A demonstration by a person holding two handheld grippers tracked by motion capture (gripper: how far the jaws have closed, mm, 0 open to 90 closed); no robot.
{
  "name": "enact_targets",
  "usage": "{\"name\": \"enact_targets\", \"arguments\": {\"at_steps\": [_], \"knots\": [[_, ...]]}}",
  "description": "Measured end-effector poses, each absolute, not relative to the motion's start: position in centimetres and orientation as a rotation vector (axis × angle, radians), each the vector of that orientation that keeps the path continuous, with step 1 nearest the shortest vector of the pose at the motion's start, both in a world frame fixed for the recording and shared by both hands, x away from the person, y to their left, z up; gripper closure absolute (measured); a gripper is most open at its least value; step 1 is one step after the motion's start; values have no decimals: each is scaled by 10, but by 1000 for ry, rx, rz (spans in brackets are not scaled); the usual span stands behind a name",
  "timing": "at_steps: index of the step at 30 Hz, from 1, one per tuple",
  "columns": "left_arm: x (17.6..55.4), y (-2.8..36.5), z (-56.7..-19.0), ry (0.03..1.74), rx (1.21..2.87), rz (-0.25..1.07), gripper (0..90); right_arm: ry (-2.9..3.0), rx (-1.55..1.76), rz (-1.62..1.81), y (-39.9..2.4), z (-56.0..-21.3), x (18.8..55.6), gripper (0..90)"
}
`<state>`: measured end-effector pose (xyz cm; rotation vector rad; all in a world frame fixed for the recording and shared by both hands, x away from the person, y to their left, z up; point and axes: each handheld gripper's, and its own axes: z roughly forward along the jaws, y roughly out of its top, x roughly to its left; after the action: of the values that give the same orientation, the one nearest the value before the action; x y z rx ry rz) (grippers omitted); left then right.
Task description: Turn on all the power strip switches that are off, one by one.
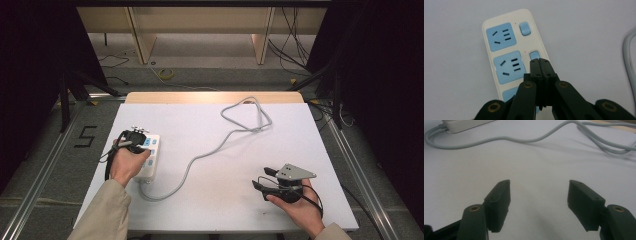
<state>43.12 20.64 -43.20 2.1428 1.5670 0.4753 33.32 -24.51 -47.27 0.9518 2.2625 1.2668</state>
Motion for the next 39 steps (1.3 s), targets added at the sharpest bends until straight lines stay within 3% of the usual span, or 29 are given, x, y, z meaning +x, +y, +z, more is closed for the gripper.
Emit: {"name": "enact_targets", "arguments": {"at_steps": [39], "knots": [[464,203,-430,1556,2171,504,898,2261,952,1269,-245,-473,333,357]]}}
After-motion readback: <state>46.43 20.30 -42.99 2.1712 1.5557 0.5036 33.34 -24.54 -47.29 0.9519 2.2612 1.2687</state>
